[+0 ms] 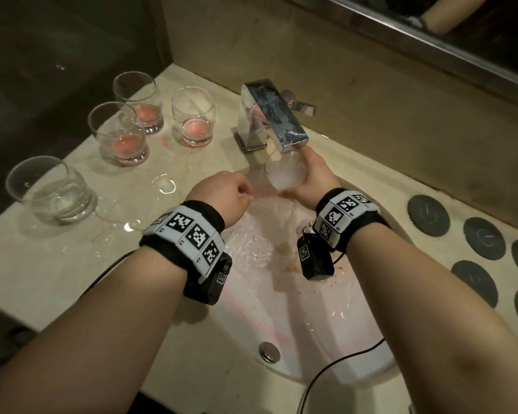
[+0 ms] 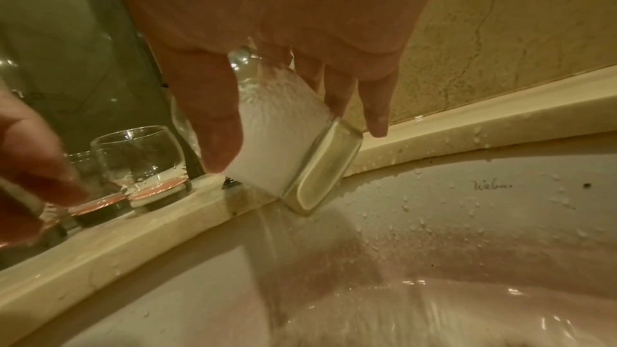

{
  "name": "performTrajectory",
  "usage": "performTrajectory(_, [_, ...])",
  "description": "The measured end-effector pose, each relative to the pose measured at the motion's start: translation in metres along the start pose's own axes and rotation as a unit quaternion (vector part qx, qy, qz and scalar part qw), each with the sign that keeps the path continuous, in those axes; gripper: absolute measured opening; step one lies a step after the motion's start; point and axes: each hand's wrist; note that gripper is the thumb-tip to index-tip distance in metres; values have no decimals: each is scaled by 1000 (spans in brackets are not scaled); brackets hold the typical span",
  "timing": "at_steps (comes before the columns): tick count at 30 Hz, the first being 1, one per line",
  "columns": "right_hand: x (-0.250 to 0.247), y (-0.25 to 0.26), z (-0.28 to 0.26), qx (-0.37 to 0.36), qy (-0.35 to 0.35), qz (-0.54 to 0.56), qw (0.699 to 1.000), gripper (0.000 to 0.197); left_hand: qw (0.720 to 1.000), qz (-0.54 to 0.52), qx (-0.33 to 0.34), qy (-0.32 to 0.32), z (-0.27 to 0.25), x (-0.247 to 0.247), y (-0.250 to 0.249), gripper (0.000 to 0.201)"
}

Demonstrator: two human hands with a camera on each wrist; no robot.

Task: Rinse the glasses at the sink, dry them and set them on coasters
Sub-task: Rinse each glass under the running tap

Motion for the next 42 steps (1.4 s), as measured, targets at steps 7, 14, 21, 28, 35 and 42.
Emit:
performTrajectory(7, [-2,-4,-5,5,0,-51,999,95,1000,-5,3,-3,-1,0,-2,20])
performTrajectory(14, [-16,-4,-18,-24,35,-302,952,88,1000,0,16,-6,-2,2,-12,20])
performTrajectory(21, [-28,-7,-31,-139,15,-599,788,71,1000,9,21,-4,-2,2,-16,21])
performTrajectory(28, [-34,-9,-26,-33,8,-467,884,75,1000,12,23,-7,-5,0,-17,21])
performTrajectory(35, [-12,-9,-18,86,34,-191,977,89,1000,-4,9,-8,-4,-4,-10,20])
performTrajectory(42, [-5,0,-12,85,31,-177,980,86,1000,-20,4,-18,-1,-11,-7,19])
Point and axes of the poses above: each hand's wrist, its own z-axis towards the middle knuckle, its own x-axis out of the palm, y = z × x, and after that the axes turned 4 degrees about -z, right-handed
